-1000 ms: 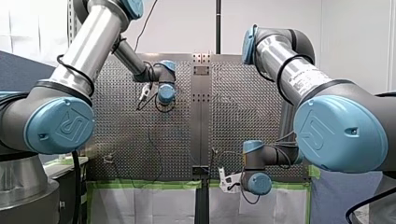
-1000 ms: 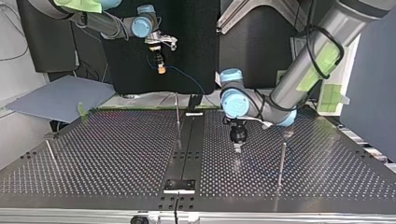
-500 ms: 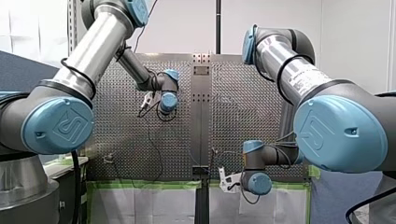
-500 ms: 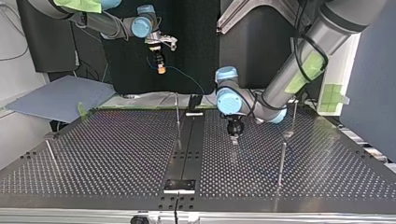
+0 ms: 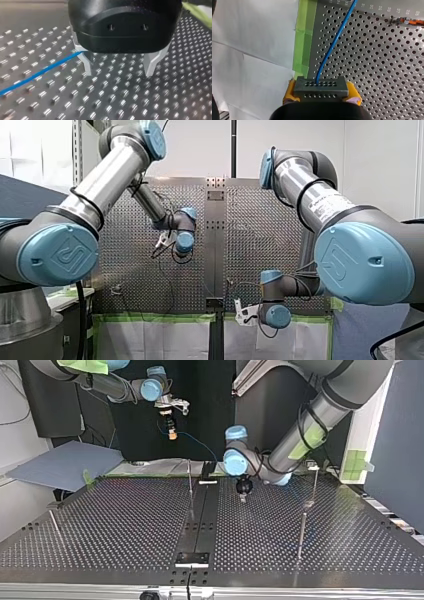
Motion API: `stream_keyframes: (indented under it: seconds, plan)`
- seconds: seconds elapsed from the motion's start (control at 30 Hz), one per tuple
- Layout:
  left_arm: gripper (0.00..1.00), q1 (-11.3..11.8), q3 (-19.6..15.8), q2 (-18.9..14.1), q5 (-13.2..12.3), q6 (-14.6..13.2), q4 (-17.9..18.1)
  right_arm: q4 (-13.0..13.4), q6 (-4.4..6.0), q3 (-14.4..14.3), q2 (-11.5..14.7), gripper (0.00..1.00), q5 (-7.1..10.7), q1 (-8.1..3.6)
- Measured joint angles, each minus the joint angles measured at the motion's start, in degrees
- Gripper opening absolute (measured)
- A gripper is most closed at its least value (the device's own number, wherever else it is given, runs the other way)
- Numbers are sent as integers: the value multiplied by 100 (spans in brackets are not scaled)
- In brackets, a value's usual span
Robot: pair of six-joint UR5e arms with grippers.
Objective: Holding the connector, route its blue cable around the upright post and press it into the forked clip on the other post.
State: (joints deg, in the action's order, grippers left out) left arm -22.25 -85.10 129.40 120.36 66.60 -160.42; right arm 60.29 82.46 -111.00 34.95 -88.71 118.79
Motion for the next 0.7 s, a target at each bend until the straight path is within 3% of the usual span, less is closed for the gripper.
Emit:
stream_keyframes:
  seconds: [0.7]
  plan:
    - [98,-154,-262,303,-30,17,205,68,11,61,0,0,176,-3]
